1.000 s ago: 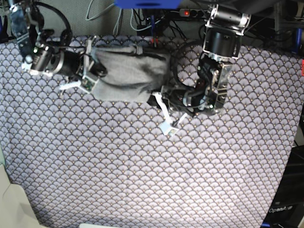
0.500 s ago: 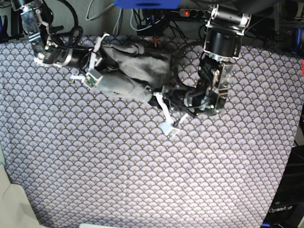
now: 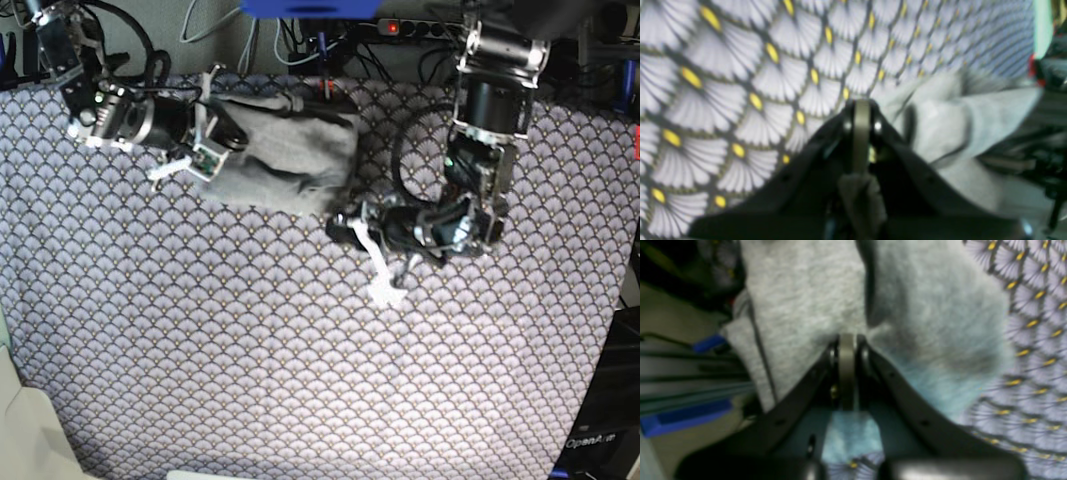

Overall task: Fold the T-shirt properly
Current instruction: 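Pull the folded shirt with the right gripper to square it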

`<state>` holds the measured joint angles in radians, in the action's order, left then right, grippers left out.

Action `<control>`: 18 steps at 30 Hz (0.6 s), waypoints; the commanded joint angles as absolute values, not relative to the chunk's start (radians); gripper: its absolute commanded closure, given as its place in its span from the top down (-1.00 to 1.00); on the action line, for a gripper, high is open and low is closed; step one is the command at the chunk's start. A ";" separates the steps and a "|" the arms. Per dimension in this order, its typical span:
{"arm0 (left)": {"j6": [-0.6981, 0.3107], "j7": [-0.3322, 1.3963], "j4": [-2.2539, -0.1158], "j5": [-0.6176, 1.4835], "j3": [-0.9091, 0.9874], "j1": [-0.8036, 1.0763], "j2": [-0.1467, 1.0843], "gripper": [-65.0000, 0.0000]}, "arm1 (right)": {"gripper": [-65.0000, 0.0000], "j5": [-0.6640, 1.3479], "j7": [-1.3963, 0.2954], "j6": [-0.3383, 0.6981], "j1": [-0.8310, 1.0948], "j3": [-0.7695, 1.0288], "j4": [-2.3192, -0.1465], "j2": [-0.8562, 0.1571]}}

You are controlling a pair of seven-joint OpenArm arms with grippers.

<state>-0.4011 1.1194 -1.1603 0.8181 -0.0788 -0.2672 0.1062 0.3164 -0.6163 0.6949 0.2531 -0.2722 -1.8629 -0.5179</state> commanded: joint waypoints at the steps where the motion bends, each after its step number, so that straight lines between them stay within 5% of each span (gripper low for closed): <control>1: -0.409 1.112 -1.176 0.852 -0.077 -0.288 0.122 -1.00 | -1.00 0.306 -0.622 0.698 0.246 -0.248 -1.906 -0.519; 18: -0.407 1.142 -1.233 0.928 -0.087 -0.200 0.214 -1.00 | -1.00 0.289 -0.667 0.698 0.320 0.008 -1.946 -0.513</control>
